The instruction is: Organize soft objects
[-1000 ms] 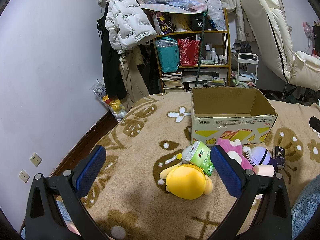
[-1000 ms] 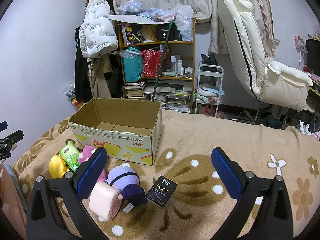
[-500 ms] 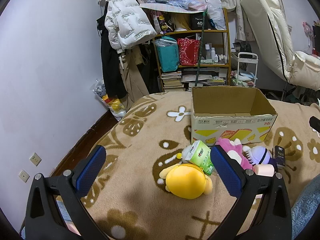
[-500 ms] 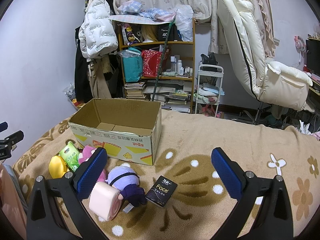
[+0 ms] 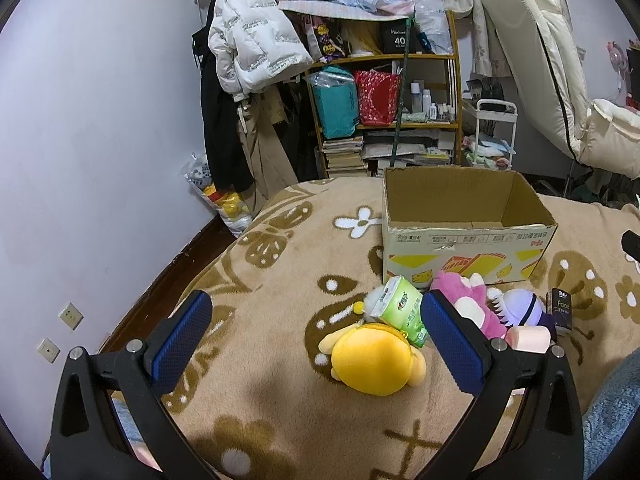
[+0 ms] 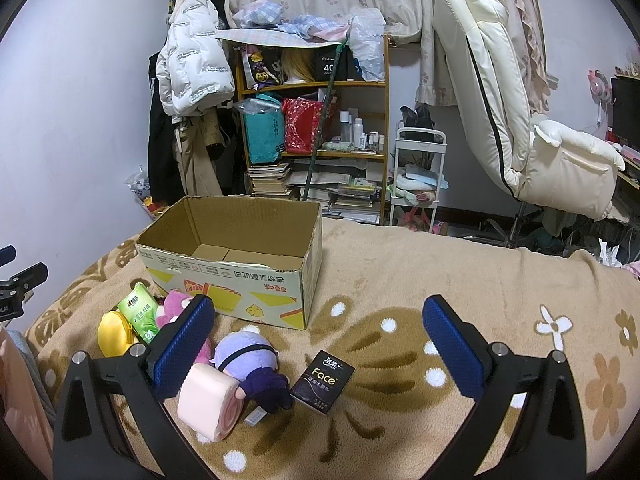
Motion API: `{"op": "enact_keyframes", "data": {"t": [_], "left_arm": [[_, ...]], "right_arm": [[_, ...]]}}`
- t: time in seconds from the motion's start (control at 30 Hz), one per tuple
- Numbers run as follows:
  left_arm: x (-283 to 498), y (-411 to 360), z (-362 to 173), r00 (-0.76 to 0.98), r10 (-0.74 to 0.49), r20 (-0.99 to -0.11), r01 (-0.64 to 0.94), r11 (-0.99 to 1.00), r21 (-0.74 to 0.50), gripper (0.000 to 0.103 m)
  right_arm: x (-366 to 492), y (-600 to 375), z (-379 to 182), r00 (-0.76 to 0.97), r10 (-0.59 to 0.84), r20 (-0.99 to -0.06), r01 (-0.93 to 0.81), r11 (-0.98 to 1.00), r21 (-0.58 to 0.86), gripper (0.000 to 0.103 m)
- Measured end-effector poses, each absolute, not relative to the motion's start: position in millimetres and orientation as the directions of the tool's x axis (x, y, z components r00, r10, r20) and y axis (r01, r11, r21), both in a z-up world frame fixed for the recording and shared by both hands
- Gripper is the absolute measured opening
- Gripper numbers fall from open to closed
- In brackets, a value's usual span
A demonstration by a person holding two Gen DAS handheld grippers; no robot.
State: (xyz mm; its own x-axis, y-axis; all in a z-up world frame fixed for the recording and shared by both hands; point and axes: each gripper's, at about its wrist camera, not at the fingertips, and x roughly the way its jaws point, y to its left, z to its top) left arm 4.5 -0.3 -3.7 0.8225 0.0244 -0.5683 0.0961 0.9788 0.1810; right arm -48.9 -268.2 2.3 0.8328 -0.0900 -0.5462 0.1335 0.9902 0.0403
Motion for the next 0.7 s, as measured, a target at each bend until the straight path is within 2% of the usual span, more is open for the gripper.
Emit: {"op": "enact_keyframes", "data": {"t": [0.2, 0.43, 0.7], "left_arm": [[23, -1, -11, 0.763, 0.001, -0.647, 0.115, 0.984, 0.138, 0.103], [42, -10, -13, 0.746, 0.031, -0.665, 0.124, 0.975, 0.183, 0.102], [66, -32, -35, 0.665, 0.037, -0.746, 0.194, 0.956, 0.220, 0.102]], "right_arm": [[-42, -275, -1, 0.805, -0.104, -0.584, 0.144, 0.989, 0.022, 0.103], [-24, -274, -12, 0.766, -0.073, -0.638, 0.126, 0.991, 0.038, 0.103], [8, -275, -36, 0.685, -0.087, -0.724, 0.169, 0.985, 0.042, 0.103]]}}
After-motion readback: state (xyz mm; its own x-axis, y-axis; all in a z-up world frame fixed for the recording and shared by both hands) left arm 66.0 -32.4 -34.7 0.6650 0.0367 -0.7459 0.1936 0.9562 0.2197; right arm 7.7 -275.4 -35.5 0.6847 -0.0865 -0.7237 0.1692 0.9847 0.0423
